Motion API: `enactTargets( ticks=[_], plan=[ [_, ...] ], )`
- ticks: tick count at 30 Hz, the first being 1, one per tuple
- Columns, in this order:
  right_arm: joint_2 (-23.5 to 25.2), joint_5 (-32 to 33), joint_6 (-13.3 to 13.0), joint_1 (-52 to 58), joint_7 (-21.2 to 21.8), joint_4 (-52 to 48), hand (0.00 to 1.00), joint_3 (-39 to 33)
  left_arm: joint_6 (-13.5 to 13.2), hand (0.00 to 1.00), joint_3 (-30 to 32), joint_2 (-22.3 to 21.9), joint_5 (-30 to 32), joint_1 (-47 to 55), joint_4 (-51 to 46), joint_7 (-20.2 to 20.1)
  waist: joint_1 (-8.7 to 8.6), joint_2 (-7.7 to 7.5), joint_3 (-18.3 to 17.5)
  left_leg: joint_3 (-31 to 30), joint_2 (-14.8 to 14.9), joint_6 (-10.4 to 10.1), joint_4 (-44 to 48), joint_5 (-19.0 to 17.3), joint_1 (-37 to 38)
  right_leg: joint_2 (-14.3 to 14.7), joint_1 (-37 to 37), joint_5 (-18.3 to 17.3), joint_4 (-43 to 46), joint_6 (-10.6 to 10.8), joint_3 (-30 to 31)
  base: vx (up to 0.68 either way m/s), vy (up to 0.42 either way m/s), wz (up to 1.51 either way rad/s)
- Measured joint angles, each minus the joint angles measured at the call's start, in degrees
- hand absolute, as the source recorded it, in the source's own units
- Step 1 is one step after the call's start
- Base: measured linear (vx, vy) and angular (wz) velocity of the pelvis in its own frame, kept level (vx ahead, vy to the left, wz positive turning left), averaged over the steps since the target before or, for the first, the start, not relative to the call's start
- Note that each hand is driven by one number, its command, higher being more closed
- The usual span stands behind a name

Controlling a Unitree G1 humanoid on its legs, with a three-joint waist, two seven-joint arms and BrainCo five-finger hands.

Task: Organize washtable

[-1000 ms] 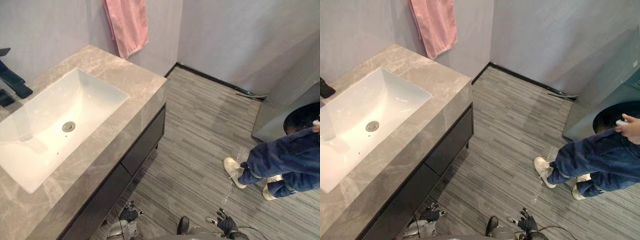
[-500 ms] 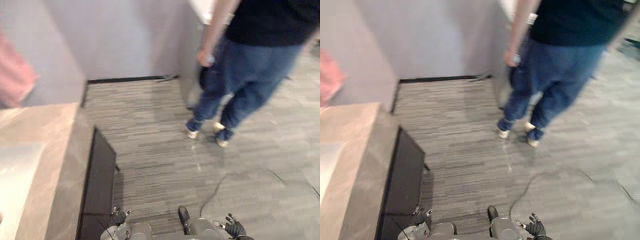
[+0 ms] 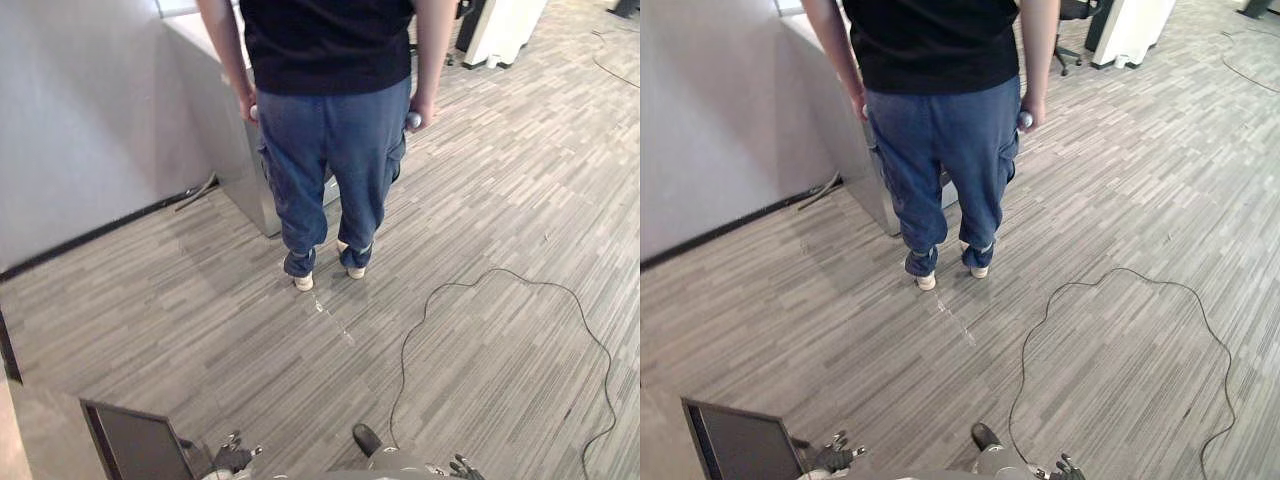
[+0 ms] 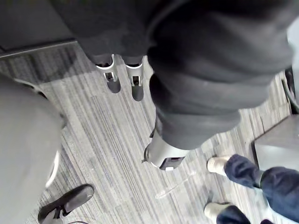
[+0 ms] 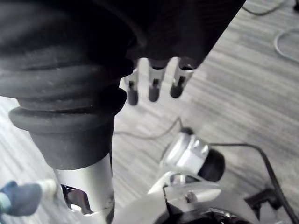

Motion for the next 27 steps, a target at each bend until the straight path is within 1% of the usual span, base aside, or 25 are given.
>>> enactTargets(
  ticks=[1,2,3,4,5,6,7,8,9,10,11,12,13,14,15,16,17,18,19,20,21,22,24,26,27],
  plan=[
    [0.15,0.02,0.01,0.15,0.01,-0.02,0.00,-0.39,0.00,0.00,-1.04,0.16,0.10,-0.11,-0.01,-0.03,-0.31,0.32,-0.27,0.80,-0.55,0.04,-0.22,0.04,0.29,-0.12,-0.23,0.26,0.07,0.41,-0.04,0.05,0.152,-0.77],
    [0.47,-0.01,0.04,0.10,0.08,-0.10,0.00,-0.99,0.06,0.00,-2.38,0.43,0.54,-1.13,-0.08,0.00,-0.28,-0.53,-0.09,2.90,-1.24,0.06,-0.37,-0.01,0.49,0.17,-1.31,1.09,0.24,1.66,1.01,-0.01,0.145,-0.95],
    [0.82,-0.05,0.19,-0.22,0.08,-0.06,0.00,-1.18,0.22,0.00,-3.30,1.06,1.05,-2.03,-0.07,0.03,-0.12,-0.42,0.47,4.79,-1.48,0.09,-0.28,-0.04,-0.30,0.16,-2.39,2.53,-0.50,1.46,1.57,-0.03,0.085,-0.95],
    [1.08,-0.03,0.22,-0.43,0.00,-0.07,0.00,-1.20,0.28,0.00,-4.16,1.43,1.15,-2.54,-0.12,0.10,-0.16,-1.23,0.26,6.15,-1.42,0.12,-0.26,-0.05,-0.32,0.53,-3.23,3.99,-0.97,1.50,1.07,-0.03,0.056,-1.05],
    [1.15,-0.15,0.34,-1.10,-0.07,-0.24,0.00,-1.72,0.40,0.00,-5.44,1.94,1.63,-3.40,-0.33,0.12,-0.08,-0.19,1.27,9.34,-0.10,0.22,0.33,0.00,-1.37,1.23,-4.77,8.54,-3.46,-0.89,-4.63,-0.01,0.036,-1.02],
    [1.43,-0.16,0.35,-1.53,-0.16,-0.40,0.00,-2.26,0.47,0.00,-5.48,2.07,1.97,-3.99,-0.37,0.11,-0.10,-0.37,1.92,11.65,0.80,0.29,1.15,0.04,-1.79,0.69,-5.58,7.67,-2.83,-2.92,-15.71,0.01,0.045,-1.24],
    [1.66,-0.16,0.42,-1.53,-0.24,-0.39,0.00,-2.44,0.61,0.00,-5.41,2.01,2.35,-4.51,-0.40,0.06,-0.03,-0.59,2.24,13.94,1.24,0.29,1.83,0.04,-1.69,-0.27,-6.31,5.51,-0.06,-5.82,-27.63,0.02,0.023,-1.29],
    [2.20,-0.15,0.41,-1.12,-0.31,-1.15,0.00,-2.60,0.86,0.00,-5.33,1.47,2.70,-4.45,-0.41,-0.03,-0.04,-0.80,2.30,18.01,1.46,0.39,3.00,-0.02,-1.00,-2.28,-6.50,1.43,5.80,-11.26,-42.05,0.03,0.023,-1.24],
    [2.34,-0.12,0.25,-0.64,-0.43,-1.91,0.00,-2.81,0.91,0.00,-5.29,1.01,2.74,-4.33,-0.48,-0.04,0.05,-0.72,2.37,19.72,1.44,0.58,3.59,-0.13,-0.43,-3.47,-6.15,-0.43,8.39,-12.36,-46.94,0.02,0.010,-1.60],
    [2.19,-0.07,0.13,-0.75,-0.62,-2.51,0.00,-2.76,0.94,0.00,-5.13,0.29,2.68,-3.64,-0.93,-0.04,0.13,-0.49,2.87,24.05,1.27,0.93,4.86,-0.34,1.33,-4.48,-5.96,-3.59,12.31,-14.70,-54.71,0.02,0.000,-1.66],
    [1.96,-0.07,0.07,-0.76,-0.66,-2.88,0.00,-2.48,1.12,0.00,-4.60,0.00,2.65,-3.27,-0.98,-0.05,0.02,-0.32,3.07,26.83,0.99,0.95,5.61,-0.39,2.57,-5.66,-5.82,-5.01,14.11,-16.39,-59.47,0.02,-0.023,-2.09],
    [1.60,-0.02,0.02,-0.87,-0.83,-2.87,0.00,-2.12,1.28,0.00,-3.96,-0.12,2.08,-2.72,-0.97,0.00,0.08,0.04,3.29,30.65,0.45,0.92,5.75,-0.41,4.22,-6.25,-4.84,-6.50,14.67,-16.54,-63.74,0.01,-0.029,-2.02],
    [1.53,-0.10,0.13,-0.64,-1.08,-2.78,0.00,-1.99,1.28,0.00,-3.20,-0.10,1.82,-2.57,-0.97,0.03,-0.02,0.21,3.22,33.50,-0.04,0.56,5.85,-0.58,5.36,-5.77,-3.36,-7.46,12.52,-15.18,-64.91,0.05,-0.052,-1.82],
    [1.64,-0.41,0.12,-0.60,-1.29,-2.78,0.00,-1.99,1.30,0.00,-2.75,-0.10,1.51,-2.78,-0.90,0.03,-0.23,0.07,3.00,34.36,-0.30,0.37,6.97,-0.68,5.58,-4.85,-2.29,-7.84,9.79,-13.77,-63.17,0.12,-0.052,-1.42],
    [1.83,-0.61,0.13,-0.68,-1.37,-2.69,0.00,-2.03,1.32,0.00,-2.59,-0.33,1.45,-3.35,-0.63,0.02,-0.07,0.06,3.04,34.87,0.53,-0.74,10.23,-0.70,4.64,-4.24,-1.76,-6.99,7.46,-12.63,-61.25,0.12,-0.041,-0.92],
    [1.89,-0.69,0.17,-0.81,-1.30,-2.56,0.00,-2.03,1.21,0.00,-2.54,-0.37,1.47,-3.53,-0.57,0.01,0.03,-0.10,3.12,35.20,1.38,-1.35,12.56,-1.50,3.84,-4.27,-1.56,-6.41,6.26,-12.55,-59.72,0.13,-0.064,-0.85],
    [1.98,-0.65,0.25,-0.93,-1.30,-2.14,0.00,-2.15,1.13,0.00,-2.48,-0.89,1.42,-3.47,-0.33,0.01,-0.02,-0.23,3.40,35.90,2.11,-2.20,11.16,-2.94,4.19,-4.38,-0.45,-5.58,4.71,-12.03,-57.72,0.07,-0.090,-0.69],
    [2.06,-0.32,0.14,-0.73,-1.32,-2.09,0.00,-2.66,1.25,0.00,-2.51,-1.49,1.01,-3.63,-0.36,0.02,-0.44,0.00,3.45,36.76,4.12,-3.00,8.20,-2.54,5.03,-4.33,1.21,-5.34,3.67,-11.67,-56.80,0.07,-0.101,-0.59],
    [1.99,-0.21,0.15,-0.66,-1.30,-2.04,0.00,-2.93,1.26,0.00,-2.53,-1.74,0.95,-3.64,-0.37,0.02,-0.42,-0.14,3.55,36.74,5.32,-4.08,6.27,-1.88,5.35,-4.13,1.82,-5.32,3.56,-11.59,-56.36,0.02,-0.063,-0.52],
    [1.89,0.24,0.20,-0.67,-1.13,-2.09,0.00,-3.29,1.14,0.00,-2.55,-2.30,1.00,-3.91,-0.29,0.01,-0.22,0.68,3.68,36.57,8.25,-6.43,3.25,1.67,6.15,-3.70,3.16,-5.81,3.82,-10.69,-55.07,0.00,-0.027,-0.46],
    [1.96,0.52,0.16,-0.60,-1.16,-2.25,0.00,-3.40,1.12,0.00,-2.61,-2.47,1.03,-3.92,-0.42,0.02,-0.19,0.95,3.47,36.69,8.06,-6.73,3.08,2.31,6.44,-3.72,3.22,-5.61,3.85,-10.45,-54.58,0.01,0.041,-0.34],
    [1.78,1.39,0.11,-0.36,-1.11,-2.37,0.00,-3.74,1.08,0.00,-2.68,-2.86,1.03,-3.97,-0.48,0.02,-0.75,1.19,3.04,36.73,7.83,-6.83,3.39,2.43,6.48,-3.99,3.27,-5.69,3.73,-10.21,-54.25,0.00,0.074,-0.14],
    [2.06,2.12,0.18,-0.20,-1.18,-2.33,0.00,-4.51,1.16,0.00,-2.64,-2.84,1.05,-3.78,-0.39,0.02,-0.61,1.05,2.95,37.21,7.85,-6.84,4.63,2.42,6.59,-4.16,3.30,-5.69,3.72,-10.20,-53.54,0.01,0.111,-0.14],
    [2.36,2.10,0.19,-0.05,-1.19,-2.32,0.00,-4.64,1.23,0.00,-2.42,-2.82,1.05,-3.72,-0.40,0.04,-0.30,0.79,2.84,37.76,8.64,-6.83,7.21,2.42,6.82,-4.40,3.53,-5.69,3.73,-10.20,-53.09,0.03,0.077,-0.16],
    [2.38,2.08,0.19,0.11,-1.15,-2.33,0.00,-4.61,1.25,0.00,-2.27,-2.68,1.00,-3.73,-0.43,0.02,-0.10,0.69,3.01,37.76,9.80,-6.83,11.04,2.42,6.73,-4.64,4.25,-5.70,3.73,-10.21,-52.49,0.04,0.061,-0.22]
  ],
)
